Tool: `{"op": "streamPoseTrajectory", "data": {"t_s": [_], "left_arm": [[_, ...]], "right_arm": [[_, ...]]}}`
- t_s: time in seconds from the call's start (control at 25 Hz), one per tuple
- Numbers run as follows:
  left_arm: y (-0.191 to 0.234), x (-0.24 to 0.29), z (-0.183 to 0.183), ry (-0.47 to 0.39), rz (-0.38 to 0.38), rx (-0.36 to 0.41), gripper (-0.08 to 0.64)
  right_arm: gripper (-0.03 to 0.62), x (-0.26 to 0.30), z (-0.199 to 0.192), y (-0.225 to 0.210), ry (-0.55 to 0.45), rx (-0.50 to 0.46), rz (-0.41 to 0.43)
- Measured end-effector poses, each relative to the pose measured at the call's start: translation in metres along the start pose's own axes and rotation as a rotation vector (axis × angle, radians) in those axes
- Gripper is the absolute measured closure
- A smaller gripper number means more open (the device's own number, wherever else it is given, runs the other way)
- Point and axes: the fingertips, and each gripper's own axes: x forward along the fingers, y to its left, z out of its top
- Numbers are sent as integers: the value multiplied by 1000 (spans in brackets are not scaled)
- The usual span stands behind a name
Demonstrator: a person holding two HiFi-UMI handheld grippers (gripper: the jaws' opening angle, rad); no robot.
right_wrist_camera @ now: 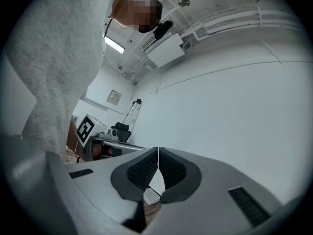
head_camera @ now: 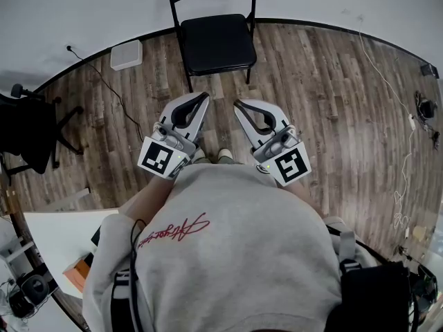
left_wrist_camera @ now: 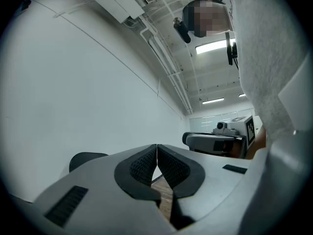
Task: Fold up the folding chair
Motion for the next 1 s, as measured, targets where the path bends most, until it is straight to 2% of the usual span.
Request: {"op": "streamPoseTrajectory", "data": {"t_s": [0.08, 0.24, 0.48, 0.64, 0.84, 1.0], "left_arm": [[-2, 3, 0, 1, -1, 3, 543], [-2, 10, -1, -2, 11, 7, 543], [-3, 16, -3, -26, 62, 25, 543], [-2, 14, -10, -23, 110, 19, 543], [29, 18, -8, -41, 151, 19, 543], [65, 30, -9, -62, 163, 11, 543]], "right_arm": [[574, -2, -1, -2, -2, 7, 6], [574, -6, 0, -13, -45, 83, 9], [574, -18, -7, -26, -76, 98, 15], [574, -18, -19, -27, -47, 92, 52], [574, 2, -30, -30, -35, 87, 86], [574, 33, -36, -52, -40, 70, 67]]}}
